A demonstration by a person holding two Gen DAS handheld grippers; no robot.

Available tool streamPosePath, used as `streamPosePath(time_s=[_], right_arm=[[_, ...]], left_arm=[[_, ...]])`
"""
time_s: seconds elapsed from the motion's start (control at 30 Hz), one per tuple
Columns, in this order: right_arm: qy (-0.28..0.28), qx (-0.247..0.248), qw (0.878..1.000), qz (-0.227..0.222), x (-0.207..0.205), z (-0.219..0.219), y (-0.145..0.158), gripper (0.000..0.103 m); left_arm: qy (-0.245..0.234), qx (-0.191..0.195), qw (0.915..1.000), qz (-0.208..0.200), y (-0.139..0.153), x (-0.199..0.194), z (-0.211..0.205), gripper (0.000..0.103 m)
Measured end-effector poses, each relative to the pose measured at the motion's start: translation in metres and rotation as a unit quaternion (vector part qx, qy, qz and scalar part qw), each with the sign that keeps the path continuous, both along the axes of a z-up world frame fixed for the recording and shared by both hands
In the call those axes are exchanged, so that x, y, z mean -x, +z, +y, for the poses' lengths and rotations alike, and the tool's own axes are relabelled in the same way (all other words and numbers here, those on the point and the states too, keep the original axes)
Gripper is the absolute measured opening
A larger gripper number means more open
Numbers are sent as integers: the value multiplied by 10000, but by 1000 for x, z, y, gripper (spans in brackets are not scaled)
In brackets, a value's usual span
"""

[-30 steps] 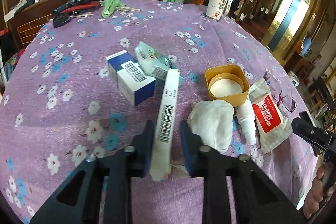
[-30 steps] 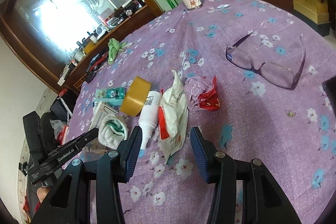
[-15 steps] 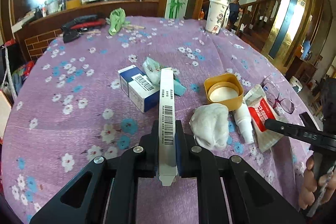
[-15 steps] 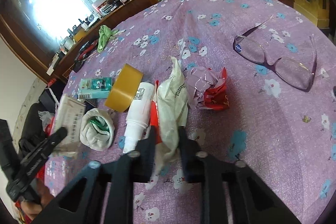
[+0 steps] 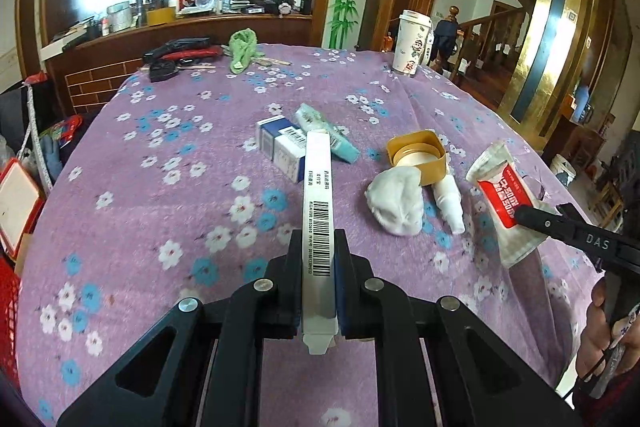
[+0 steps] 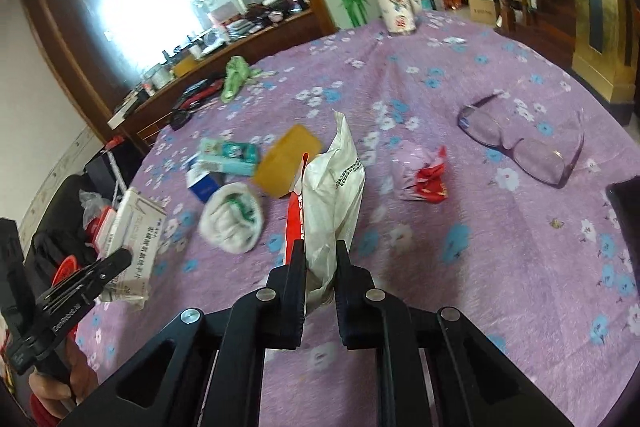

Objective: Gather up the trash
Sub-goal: 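Grasp the long white barcode box with the left gripper while the right gripper grasps the white bag, then lift the white box and white bag off the table with both grippers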

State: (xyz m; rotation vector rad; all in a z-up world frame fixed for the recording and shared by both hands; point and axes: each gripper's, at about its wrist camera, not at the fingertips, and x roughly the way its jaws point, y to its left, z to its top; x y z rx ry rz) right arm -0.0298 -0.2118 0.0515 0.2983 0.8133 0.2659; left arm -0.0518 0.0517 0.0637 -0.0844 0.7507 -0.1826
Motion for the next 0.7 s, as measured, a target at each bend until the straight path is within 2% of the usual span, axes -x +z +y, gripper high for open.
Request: streamPosePath(time_s=[0.4,0.7], right_arm=[[1032,289,9934,-400,31,74,13,13],[1401,493,9880,-435,43,108,6,13]], left_arm=[[295,69,9995,-60,0,32,26,12],[421,62,9991,-68,-5,44,36,12]])
